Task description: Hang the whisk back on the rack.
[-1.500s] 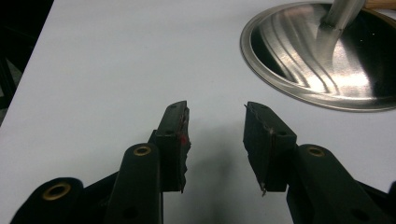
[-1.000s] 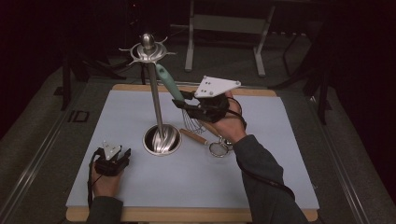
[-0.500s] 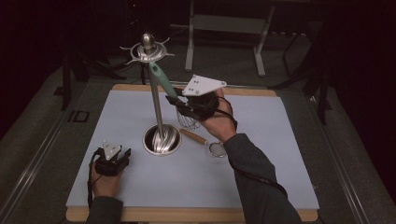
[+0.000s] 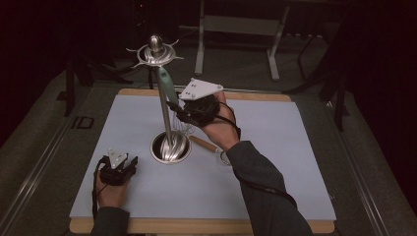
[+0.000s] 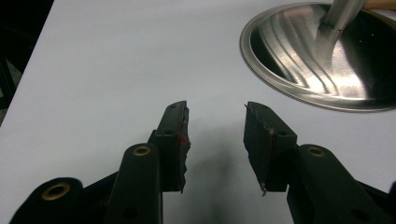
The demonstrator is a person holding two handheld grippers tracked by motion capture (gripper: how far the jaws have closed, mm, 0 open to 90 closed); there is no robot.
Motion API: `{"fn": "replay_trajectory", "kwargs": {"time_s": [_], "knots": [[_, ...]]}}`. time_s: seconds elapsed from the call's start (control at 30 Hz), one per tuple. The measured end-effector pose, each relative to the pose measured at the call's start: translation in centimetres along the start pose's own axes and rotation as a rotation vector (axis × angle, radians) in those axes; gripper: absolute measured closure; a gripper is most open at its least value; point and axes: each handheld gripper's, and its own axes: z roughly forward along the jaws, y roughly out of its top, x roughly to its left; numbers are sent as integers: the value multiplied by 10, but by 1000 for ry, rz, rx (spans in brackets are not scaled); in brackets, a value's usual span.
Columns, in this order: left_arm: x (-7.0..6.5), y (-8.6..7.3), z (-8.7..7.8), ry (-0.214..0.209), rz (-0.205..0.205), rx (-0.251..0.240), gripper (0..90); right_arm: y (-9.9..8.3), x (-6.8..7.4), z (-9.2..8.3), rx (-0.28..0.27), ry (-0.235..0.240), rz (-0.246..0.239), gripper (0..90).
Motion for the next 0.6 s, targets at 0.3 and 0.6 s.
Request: {"fn": "replay_trajectory", "kwargs": {"time_s": [0.3, 0.6], "knots": [[-1, 0, 0, 2, -2, -1, 602, 3, 1, -3, -24, 89, 29, 521], [-1, 0, 0, 4, 1, -1, 601, 7, 1, -14, -14, 137, 14, 459]]}}
